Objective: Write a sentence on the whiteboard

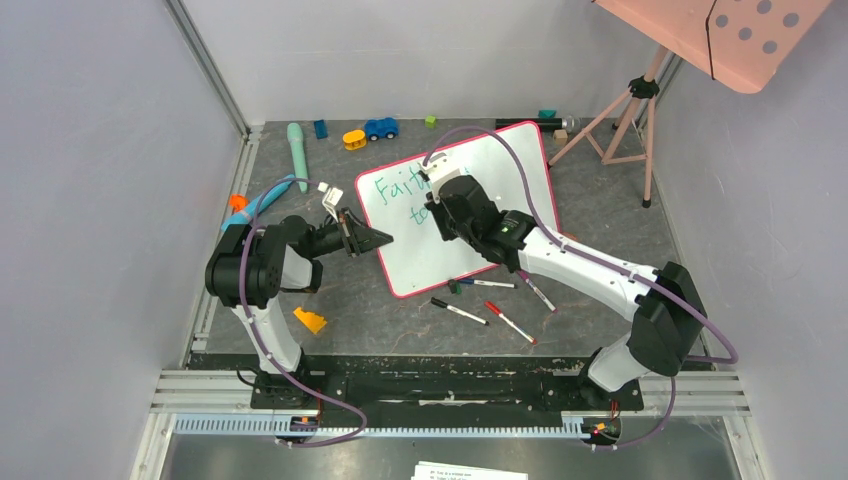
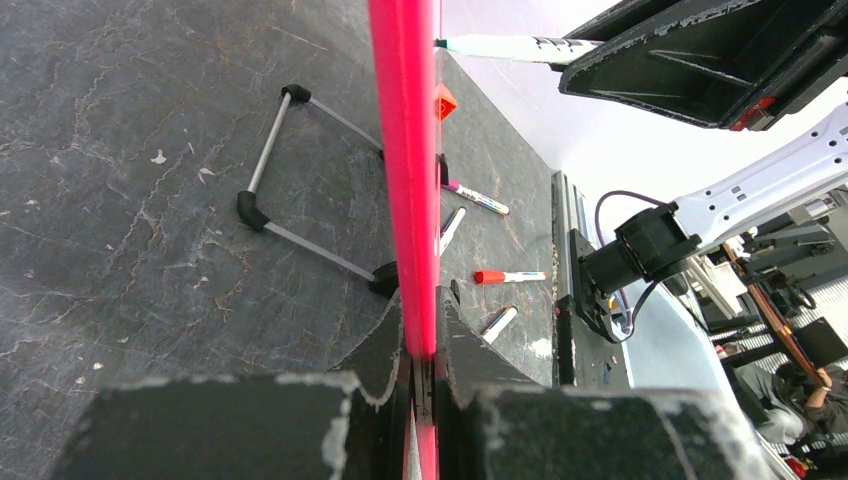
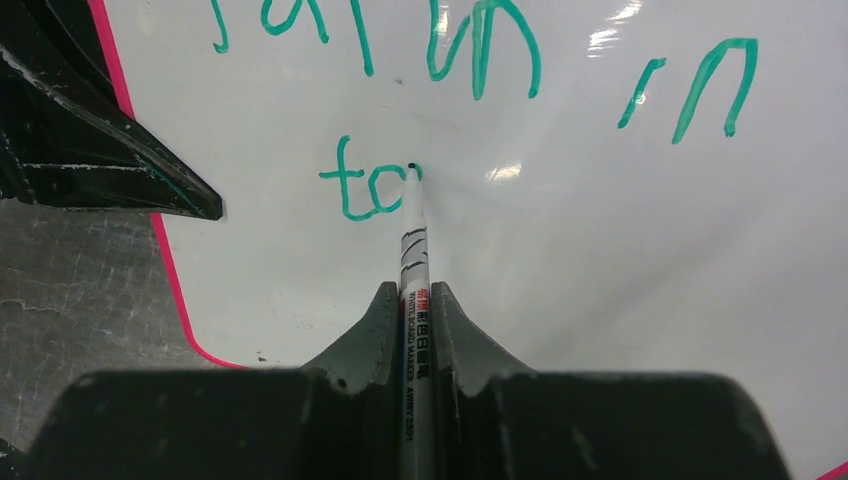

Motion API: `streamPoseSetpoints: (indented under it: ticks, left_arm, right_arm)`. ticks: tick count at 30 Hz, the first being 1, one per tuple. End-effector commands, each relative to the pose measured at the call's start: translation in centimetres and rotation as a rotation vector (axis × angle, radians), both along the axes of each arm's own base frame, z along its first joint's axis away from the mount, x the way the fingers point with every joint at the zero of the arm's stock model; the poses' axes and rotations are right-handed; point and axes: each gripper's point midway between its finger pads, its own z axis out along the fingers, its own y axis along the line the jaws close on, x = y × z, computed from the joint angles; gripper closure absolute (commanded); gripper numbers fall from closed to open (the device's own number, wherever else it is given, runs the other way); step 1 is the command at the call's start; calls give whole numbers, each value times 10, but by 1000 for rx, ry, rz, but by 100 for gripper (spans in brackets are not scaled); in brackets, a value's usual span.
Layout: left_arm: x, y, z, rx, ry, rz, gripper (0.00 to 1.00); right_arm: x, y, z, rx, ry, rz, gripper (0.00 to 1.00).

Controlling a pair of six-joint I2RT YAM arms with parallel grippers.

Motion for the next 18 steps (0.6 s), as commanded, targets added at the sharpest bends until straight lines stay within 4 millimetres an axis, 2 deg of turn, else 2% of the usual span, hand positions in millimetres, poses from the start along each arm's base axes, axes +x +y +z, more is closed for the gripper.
streamPoseSetpoints:
  ticks: [1,5,10,14,18]
  left_arm:
    - [-23,-9,-5,44,-156,-138,98]
    - [-23,-9,-5,44,-158,-138,98]
    - [-23,-9,-5,44,-155,-138,98]
    - [-23,-9,-5,44,-156,-138,98]
    - [-23,-9,-5,44,-155,-136,98]
  right_arm:
    - [6,10,14,43,-23,20,100]
    - [4,13,20,62,-31,35,100]
    - [2,13,37,103,-54,56,100]
    - [3,6,49,130,-70,43,100]
    - [5,-5,48,127,-69,25,100]
